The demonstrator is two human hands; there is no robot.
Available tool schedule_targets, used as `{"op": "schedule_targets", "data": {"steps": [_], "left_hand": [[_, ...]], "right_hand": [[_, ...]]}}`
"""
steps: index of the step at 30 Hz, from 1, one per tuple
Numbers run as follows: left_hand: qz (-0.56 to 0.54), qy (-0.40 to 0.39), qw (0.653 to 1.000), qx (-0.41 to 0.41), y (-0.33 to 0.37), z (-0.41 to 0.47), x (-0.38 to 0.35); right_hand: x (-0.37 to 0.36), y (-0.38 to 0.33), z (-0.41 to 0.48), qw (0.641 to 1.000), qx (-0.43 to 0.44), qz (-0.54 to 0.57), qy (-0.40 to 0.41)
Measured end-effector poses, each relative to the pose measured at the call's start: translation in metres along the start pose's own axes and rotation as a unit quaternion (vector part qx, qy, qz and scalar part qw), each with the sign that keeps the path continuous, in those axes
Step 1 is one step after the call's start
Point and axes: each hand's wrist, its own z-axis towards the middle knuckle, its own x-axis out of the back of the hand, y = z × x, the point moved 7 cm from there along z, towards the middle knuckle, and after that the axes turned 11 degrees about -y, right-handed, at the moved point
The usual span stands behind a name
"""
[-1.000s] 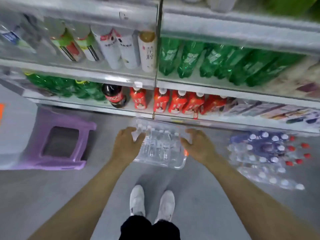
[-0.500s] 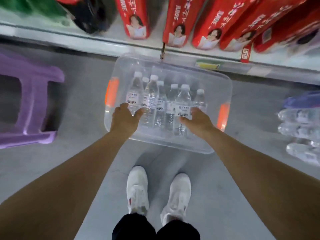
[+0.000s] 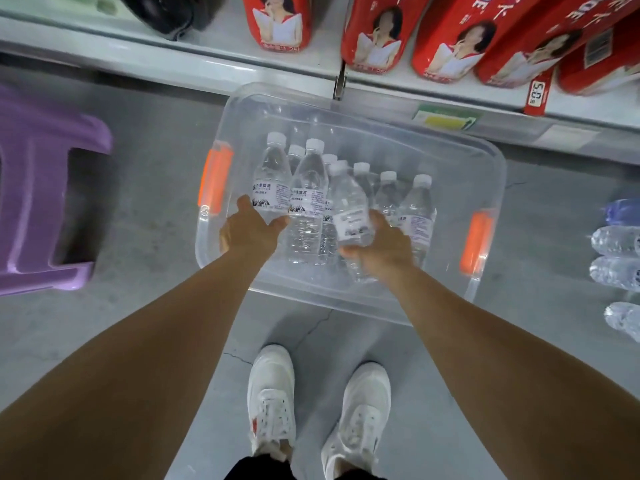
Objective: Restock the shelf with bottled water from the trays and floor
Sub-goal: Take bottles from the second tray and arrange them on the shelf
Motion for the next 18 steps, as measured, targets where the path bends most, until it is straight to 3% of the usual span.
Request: {"op": "schedule_targets", "data": {"steps": [2, 6, 12, 18], "left_hand": [[-0.049, -0.039, 0.998, 0.001, -0.007, 0.009, -0.010], [-0.181, -0.063, 0.981, 0.020, -0.018, 0.021, -0.018], [-0.215, -0.074, 0.973, 0.029, -0.010, 0.017, -0.008], [-0.306, -0.120, 0.942, 0.069, 0.006, -0.057, 0.008]], "right_hand": [[-0.012, -0.002, 0.003, 0.996, 0.032, 0.080, -0.035], [-0.009, 0.005, 0.012, 0.987, 0.045, 0.151, -0.028], [-0.009, -0.002, 0.005, 0.965, 0.011, 0.253, -0.073], [0.010, -0.001, -0.058, 0.945, 0.036, 0.314, -0.084]]}}
